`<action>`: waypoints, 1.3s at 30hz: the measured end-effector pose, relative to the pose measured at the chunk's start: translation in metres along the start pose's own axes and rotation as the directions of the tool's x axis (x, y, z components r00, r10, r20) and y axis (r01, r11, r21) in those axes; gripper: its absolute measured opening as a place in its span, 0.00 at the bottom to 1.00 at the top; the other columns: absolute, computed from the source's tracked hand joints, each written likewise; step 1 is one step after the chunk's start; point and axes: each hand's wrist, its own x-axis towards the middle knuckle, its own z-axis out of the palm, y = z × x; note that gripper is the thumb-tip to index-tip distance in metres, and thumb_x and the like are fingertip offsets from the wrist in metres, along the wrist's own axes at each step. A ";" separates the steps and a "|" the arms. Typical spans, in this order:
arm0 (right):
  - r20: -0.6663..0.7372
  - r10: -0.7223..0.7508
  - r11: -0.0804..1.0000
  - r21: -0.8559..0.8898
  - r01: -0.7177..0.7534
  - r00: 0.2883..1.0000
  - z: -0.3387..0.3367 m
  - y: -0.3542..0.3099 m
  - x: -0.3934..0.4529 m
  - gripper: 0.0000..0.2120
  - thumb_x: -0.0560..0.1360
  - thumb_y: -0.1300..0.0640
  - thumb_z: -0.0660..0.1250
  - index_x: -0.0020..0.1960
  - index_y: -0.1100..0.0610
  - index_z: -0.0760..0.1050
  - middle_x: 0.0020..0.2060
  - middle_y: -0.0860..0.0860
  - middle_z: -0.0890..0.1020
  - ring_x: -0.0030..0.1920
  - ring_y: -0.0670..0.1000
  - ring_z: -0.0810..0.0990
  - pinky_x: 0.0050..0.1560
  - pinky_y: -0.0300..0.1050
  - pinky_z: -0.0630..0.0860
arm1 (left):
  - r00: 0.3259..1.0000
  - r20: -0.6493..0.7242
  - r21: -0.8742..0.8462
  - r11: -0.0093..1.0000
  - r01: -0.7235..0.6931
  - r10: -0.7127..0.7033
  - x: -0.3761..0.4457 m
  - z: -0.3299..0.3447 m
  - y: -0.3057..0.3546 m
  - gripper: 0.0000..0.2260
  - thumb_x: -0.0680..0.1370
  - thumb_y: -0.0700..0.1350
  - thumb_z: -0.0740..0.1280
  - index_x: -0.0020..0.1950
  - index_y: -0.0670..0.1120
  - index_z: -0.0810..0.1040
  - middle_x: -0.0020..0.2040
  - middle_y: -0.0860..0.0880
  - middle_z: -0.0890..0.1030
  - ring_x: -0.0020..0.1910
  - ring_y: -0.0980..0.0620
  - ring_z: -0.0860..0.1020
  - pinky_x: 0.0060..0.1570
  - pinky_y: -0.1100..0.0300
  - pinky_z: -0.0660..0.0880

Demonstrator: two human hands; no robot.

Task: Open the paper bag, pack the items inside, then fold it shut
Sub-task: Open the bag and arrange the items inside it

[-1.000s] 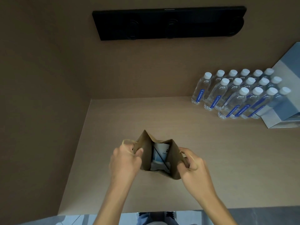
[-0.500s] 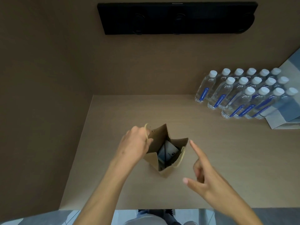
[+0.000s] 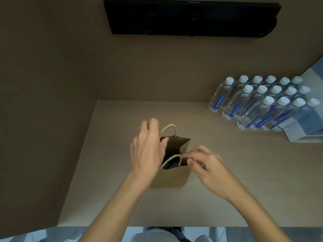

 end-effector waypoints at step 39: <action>0.540 0.111 0.780 -0.567 0.264 0.834 -0.015 -0.020 0.048 0.10 0.73 0.67 0.59 0.49 0.58 0.76 0.36 0.53 0.76 0.32 0.52 0.76 0.26 0.44 0.70 | 0.801 0.582 -0.229 0.916 0.330 -0.143 -0.064 -0.011 -0.021 0.36 0.71 0.36 0.64 0.74 0.56 0.55 0.73 0.53 0.61 0.66 0.47 0.70 0.62 0.54 0.69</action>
